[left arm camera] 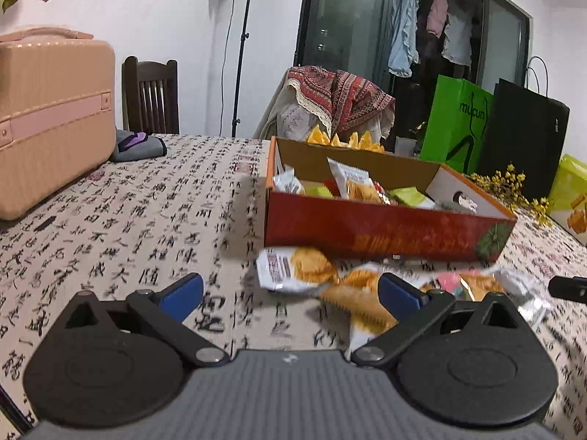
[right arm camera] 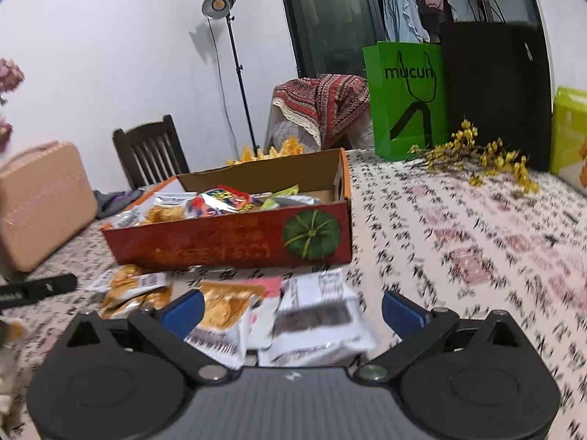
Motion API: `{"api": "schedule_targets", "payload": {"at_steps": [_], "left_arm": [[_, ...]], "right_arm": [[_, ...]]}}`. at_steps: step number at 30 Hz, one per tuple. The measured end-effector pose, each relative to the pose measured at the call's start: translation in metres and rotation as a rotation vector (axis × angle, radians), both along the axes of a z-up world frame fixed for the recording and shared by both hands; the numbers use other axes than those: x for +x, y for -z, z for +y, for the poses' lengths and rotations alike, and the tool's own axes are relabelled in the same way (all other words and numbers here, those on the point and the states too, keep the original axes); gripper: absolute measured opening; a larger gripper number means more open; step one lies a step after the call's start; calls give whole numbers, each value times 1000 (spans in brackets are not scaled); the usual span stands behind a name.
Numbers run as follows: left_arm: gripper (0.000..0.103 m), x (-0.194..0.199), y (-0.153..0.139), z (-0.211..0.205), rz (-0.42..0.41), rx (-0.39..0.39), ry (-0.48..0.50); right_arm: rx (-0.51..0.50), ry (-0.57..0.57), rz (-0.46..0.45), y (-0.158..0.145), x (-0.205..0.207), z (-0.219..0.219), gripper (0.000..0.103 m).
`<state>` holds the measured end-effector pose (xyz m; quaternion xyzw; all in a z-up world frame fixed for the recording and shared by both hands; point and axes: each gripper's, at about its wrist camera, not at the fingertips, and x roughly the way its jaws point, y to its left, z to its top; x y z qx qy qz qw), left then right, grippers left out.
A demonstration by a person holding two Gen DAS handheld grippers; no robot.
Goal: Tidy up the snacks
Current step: 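Withdraw both tools from the box toward the remaining packets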
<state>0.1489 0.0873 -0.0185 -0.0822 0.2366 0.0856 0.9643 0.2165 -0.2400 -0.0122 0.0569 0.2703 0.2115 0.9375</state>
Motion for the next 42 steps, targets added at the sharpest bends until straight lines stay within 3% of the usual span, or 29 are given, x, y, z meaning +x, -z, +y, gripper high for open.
{"api": "schedule_targets", "payload": {"at_steps": [11,18,26,30,36,42], "left_arm": [[103,-9,10,-3,-33,33,-15],[103,-9,11,4,-36,-5,-19],[103,-9,11,5,-33,-14,-15],[103,-8,12,5,-33,-20,-10],[103,-8,11,6,-32,-23,-9],[103,-8,12,6,-26,-25,-8]], "right_arm": [[-42,11,21,11,-18,0,103],[-90,-7,56,17,-15,13,103],[-237,57,86,19,16,15,101],[-308,18,136,28,34,19,101],[-270,-48,168,31,55,27,103],[-262,-84,129,34,55,38,103]]}}
